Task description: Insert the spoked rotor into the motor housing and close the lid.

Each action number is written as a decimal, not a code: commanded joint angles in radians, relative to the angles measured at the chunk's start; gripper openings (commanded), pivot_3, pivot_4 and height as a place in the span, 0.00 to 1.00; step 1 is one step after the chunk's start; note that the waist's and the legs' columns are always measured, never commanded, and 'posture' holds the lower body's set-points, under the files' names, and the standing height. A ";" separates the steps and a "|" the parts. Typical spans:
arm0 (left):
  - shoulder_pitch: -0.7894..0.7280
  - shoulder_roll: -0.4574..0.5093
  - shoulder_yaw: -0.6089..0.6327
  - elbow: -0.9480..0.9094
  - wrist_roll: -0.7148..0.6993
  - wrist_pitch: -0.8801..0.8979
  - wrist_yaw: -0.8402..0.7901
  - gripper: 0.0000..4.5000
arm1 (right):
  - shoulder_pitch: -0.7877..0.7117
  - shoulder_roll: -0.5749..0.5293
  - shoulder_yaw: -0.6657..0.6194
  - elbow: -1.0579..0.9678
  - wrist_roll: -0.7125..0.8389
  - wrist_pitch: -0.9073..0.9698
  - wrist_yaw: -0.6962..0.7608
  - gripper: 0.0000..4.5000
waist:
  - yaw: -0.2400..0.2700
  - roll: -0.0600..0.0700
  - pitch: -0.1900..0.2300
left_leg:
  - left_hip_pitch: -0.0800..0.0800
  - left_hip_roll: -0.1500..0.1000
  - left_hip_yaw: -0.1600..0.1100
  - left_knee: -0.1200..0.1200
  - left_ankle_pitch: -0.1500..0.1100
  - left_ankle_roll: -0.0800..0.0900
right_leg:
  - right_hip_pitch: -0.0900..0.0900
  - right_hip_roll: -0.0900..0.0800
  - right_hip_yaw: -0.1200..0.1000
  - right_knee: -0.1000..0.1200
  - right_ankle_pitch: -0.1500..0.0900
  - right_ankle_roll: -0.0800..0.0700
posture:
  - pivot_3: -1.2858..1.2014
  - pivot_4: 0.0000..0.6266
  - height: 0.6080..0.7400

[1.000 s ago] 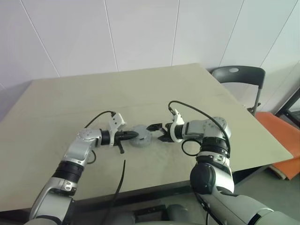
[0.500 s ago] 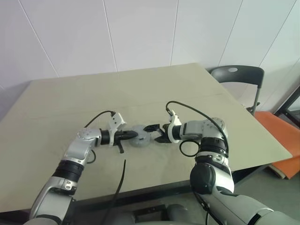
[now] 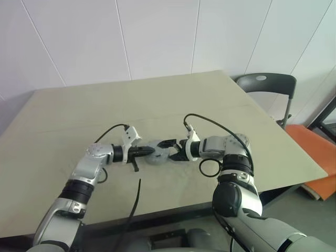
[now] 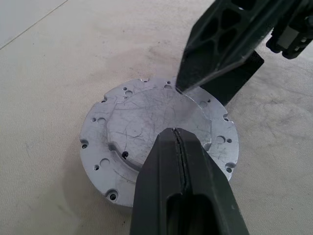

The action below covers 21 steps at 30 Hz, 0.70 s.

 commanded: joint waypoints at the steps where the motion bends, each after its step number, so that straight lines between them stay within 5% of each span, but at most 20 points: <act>1: 0.030 0.016 -0.022 0.044 0.039 0.026 0.007 0.00 | -0.034 0.065 -0.009 0.012 0.027 -0.034 0.007 0.99 | 0.000 0.000 0.000 | 0.000 0.000 0.000 0.000 0.000 0.000 | 0.000 0.000 0.000 0.000 0.000 0.000 | 0.52 0.00 1.00; 13: 0.023 0.008 -0.012 0.053 0.045 0.023 0.012 0.00 | -0.019 0.021 -0.011 0.059 0.064 -0.094 0.046 0.28 | -0.024 0.003 0.003 | -0.002 0.001 0.000 -0.001 0.000 0.000 | -0.002 0.001 0.000 0.000 0.001 0.003 | 0.52 0.00 1.00; 21: 0.027 0.006 -0.010 0.059 0.047 0.020 0.021 0.00 | -0.012 -0.027 0.028 0.101 0.034 -0.107 0.069 0.28 | -0.023 0.004 0.003 | -0.001 0.001 0.000 -0.001 0.000 0.001 | -0.001 0.001 0.000 0.000 0.001 0.002 | 0.52 0.00 1.00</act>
